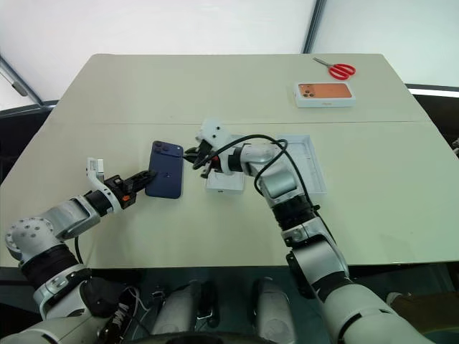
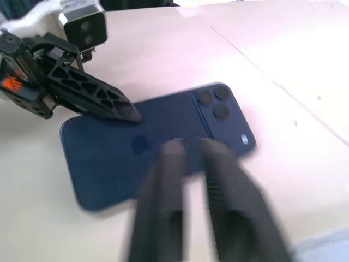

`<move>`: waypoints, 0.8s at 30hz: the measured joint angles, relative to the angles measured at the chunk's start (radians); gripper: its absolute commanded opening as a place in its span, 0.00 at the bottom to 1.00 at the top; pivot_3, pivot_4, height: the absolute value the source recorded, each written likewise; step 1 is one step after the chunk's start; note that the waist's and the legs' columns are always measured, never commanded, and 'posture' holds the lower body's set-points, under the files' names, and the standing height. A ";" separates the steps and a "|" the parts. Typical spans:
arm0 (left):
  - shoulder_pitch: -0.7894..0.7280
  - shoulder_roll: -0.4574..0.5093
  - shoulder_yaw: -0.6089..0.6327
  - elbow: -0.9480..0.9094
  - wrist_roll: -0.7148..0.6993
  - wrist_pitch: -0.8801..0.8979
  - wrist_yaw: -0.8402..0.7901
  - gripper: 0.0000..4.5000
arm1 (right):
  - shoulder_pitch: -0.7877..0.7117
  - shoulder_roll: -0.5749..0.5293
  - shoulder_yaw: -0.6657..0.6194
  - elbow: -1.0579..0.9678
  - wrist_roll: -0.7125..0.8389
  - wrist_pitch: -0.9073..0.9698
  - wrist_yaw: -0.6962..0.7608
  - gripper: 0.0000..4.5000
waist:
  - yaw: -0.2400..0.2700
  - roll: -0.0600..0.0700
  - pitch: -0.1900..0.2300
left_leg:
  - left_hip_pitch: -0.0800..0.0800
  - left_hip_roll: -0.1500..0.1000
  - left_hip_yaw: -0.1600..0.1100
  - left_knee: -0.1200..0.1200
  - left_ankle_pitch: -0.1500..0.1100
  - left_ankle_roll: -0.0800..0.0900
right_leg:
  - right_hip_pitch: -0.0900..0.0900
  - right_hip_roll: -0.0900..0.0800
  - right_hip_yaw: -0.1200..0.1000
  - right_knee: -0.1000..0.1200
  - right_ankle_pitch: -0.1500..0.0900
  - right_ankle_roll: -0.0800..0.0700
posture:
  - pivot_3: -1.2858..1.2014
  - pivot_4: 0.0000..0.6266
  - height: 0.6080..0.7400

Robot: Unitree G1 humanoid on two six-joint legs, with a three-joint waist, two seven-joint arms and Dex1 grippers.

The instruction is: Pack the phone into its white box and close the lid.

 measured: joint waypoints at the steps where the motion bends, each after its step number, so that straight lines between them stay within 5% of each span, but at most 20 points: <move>1: 0.000 0.000 0.006 0.006 -0.009 -0.002 0.002 0.00 | 0.015 -0.025 0.003 -0.019 0.001 0.007 0.013 0.54 | 0.000 0.000 0.000 | 0.000 0.000 0.000 0.000 0.000 0.000 | 0.000 0.000 0.000 -0.001 0.000 0.000 | 0.52 0.24 0.98; 4: 0.001 0.003 0.015 0.009 -0.030 -0.011 0.006 0.00 | 0.062 -0.106 0.033 -0.053 -0.008 0.005 0.051 0.86 | 0.000 -0.001 0.001 | 0.000 0.000 0.000 -0.001 0.000 0.000 | 0.000 0.000 0.000 -0.002 0.000 0.000 | 0.52 0.24 0.98; 14: -0.015 -0.001 -0.033 0.006 -0.083 -0.047 0.048 0.00 | 0.127 -0.292 0.124 -0.137 -0.058 -0.056 0.186 0.86 | -0.001 -0.004 0.004 | 0.000 0.000 0.000 -0.001 0.000 0.000 | 0.000 0.001 0.000 -0.003 0.000 0.000 | 0.52 0.24 0.98; 17: -0.015 -0.002 -0.053 0.006 -0.103 -0.060 0.062 0.00 | 0.132 -0.293 0.130 -0.138 -0.059 -0.060 0.193 0.67 | 0.002 -0.005 0.004 | 0.000 0.000 0.000 -0.001 0.000 0.000 | 0.000 0.001 0.000 -0.003 0.000 0.000 | 0.52 0.24 0.98; 20: -0.015 -0.002 -0.065 0.006 -0.126 -0.077 0.081 0.00 | 0.132 -0.291 0.137 -0.138 -0.064 -0.065 0.189 0.35 | 0.004 -0.006 0.005 | 0.000 0.000 0.000 -0.001 0.000 0.000 | 0.000 0.001 0.000 -0.003 0.000 0.000 | 0.52 0.24 0.98; 24: -0.010 0.000 -0.091 0.006 -0.152 -0.092 0.094 0.00 | 0.130 -0.290 0.151 -0.119 -0.092 -0.097 0.171 0.35 | 0.010 -0.006 0.005 | 0.000 0.000 0.000 -0.001 0.000 0.000 | 0.000 0.001 0.000 -0.003 0.000 -0.001 | 0.52 0.24 0.98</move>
